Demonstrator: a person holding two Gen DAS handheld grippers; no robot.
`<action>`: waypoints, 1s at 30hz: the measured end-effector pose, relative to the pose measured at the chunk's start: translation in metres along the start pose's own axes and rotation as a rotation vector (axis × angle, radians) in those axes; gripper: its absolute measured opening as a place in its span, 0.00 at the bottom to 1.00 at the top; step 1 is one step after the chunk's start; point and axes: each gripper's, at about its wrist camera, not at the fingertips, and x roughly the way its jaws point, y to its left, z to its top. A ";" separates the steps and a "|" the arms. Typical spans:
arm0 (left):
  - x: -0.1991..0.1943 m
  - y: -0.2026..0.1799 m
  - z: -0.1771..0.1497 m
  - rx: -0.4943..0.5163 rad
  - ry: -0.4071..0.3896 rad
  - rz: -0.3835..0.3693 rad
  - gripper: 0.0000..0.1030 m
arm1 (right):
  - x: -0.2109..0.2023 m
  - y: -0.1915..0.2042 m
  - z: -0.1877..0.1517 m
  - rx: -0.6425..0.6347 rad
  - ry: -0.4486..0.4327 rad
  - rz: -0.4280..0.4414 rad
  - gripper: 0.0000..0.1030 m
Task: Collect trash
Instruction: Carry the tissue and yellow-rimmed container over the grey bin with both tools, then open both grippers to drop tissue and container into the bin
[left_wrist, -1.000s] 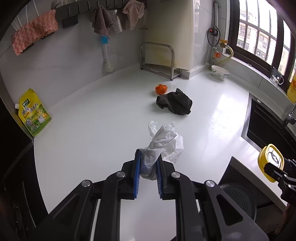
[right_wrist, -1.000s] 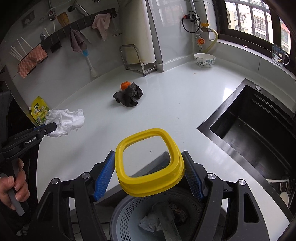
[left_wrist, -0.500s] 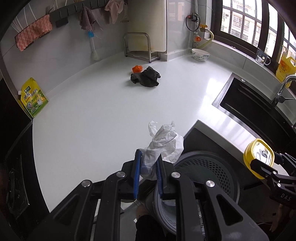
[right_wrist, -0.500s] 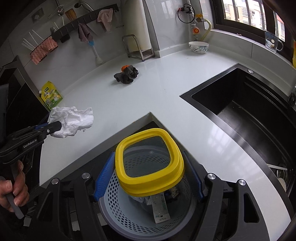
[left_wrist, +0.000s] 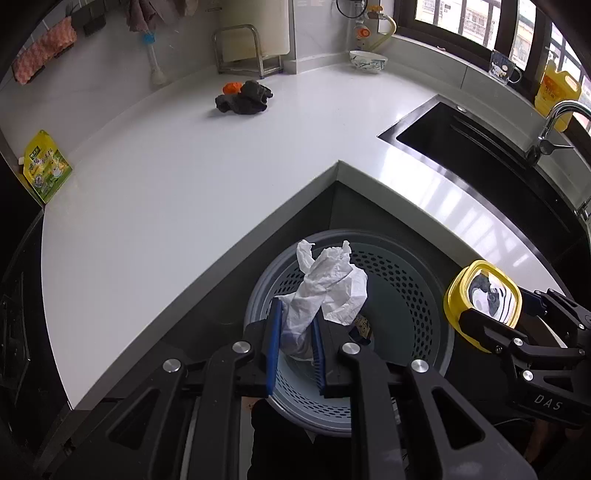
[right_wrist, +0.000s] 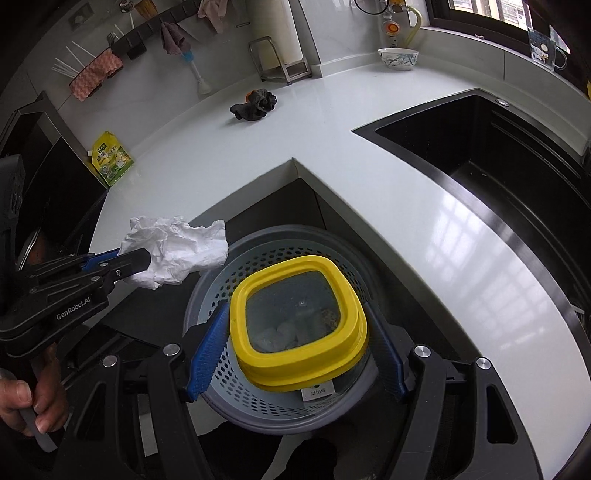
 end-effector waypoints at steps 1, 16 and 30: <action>0.003 -0.001 -0.003 -0.002 0.010 -0.002 0.15 | 0.003 -0.001 -0.003 0.000 0.008 0.002 0.67; 0.081 -0.001 -0.035 -0.075 0.101 -0.005 0.16 | 0.082 -0.006 -0.023 0.004 0.069 -0.030 0.67; 0.096 0.006 -0.041 -0.091 0.105 0.009 0.37 | 0.109 -0.015 -0.023 0.048 0.096 -0.025 0.68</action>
